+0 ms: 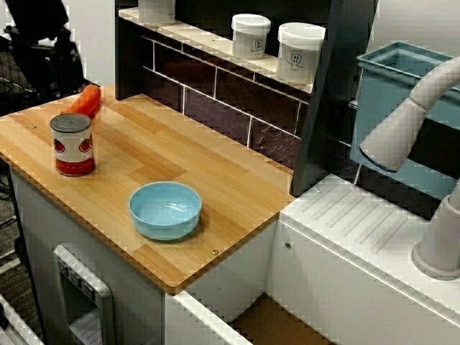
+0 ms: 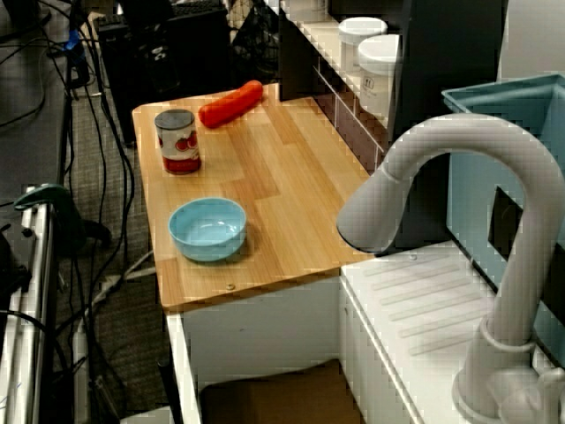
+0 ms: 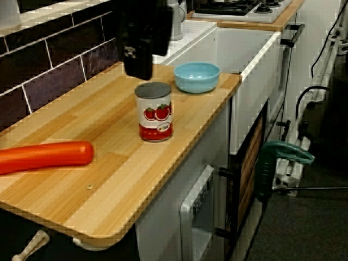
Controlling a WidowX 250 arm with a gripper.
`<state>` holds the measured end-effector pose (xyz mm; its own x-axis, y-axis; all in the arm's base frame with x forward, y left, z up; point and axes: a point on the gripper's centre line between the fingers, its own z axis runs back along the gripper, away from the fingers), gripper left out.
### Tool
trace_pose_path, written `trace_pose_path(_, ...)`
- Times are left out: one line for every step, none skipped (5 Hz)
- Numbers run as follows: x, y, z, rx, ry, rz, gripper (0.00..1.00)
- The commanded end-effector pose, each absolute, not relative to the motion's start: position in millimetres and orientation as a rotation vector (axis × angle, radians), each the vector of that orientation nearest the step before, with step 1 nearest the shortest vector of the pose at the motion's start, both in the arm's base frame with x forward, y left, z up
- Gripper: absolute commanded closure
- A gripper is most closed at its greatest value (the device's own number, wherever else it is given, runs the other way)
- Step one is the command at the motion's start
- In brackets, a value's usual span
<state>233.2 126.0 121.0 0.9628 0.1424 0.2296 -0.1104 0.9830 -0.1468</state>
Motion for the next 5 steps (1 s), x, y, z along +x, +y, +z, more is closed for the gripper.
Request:
trace_pose_path(195.0, 134.5, 119.1, -0.070, -0.233, -0.013, 0.00)
trace_pose_path(190.8, 140.9, 112.9, -0.083, -0.205, -0.068, 0.00)
trace_pose_path(188.6, 149.4, 100.9, -0.079, -0.204, -0.128, 0.00)
trace_pose_path(186.5, 148.4, 88.9, -0.057, -0.207, -0.135, 0.00)
trace_pose_path(185.6, 143.0, 74.8, -0.037, -0.189, -0.147, 0.00)
